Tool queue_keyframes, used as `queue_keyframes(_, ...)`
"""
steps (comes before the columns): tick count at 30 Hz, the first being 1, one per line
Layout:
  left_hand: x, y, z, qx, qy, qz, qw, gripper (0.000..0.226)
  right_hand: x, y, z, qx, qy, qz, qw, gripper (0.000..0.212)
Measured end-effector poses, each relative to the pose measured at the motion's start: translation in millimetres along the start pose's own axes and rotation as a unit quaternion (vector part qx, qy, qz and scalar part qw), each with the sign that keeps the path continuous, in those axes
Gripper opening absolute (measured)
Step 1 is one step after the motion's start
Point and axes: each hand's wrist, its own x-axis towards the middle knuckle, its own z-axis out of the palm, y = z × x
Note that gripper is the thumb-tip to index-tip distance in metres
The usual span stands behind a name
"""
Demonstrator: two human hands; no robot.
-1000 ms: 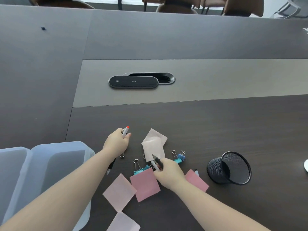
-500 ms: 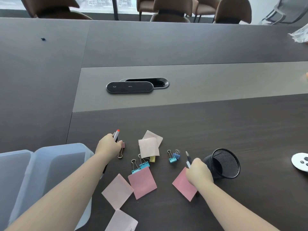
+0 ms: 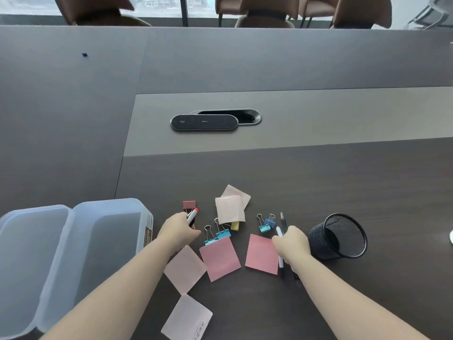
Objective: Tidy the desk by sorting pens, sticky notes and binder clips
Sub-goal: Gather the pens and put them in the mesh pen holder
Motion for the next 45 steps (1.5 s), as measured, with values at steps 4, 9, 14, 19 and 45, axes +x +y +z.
queue_keyframes(4, -6, -2, 2, 0.003, -0.008, 0.006, 1.000, 0.024, 0, -10, -7, 0.022, 0.027, -0.056, 0.998, 0.029)
queue_keyframes(9, -13, -3, 12, -0.005, -0.032, 0.010, 0.999, 0.032, 5, -22, -15, 0.077, 0.035, -0.097, 0.992, 0.010)
queue_keyframes(14, -11, 4, 12, -0.054, 0.079, 0.005, 0.995, 0.038, 6, -27, -11, 0.113, 0.041, -0.128, 0.984, 0.007)
queue_keyframes(19, -15, 31, -6, -0.176, 0.156, 0.069, 0.969, 0.051, -3, -36, -15, 0.220, 0.033, -0.159, 0.962, 0.024)
queue_keyframes(45, -82, 295, 106, -0.441, -0.067, 0.197, 0.873, 0.041, 24, 59, -129, 0.434, 0.163, -0.130, 0.877, 0.030)
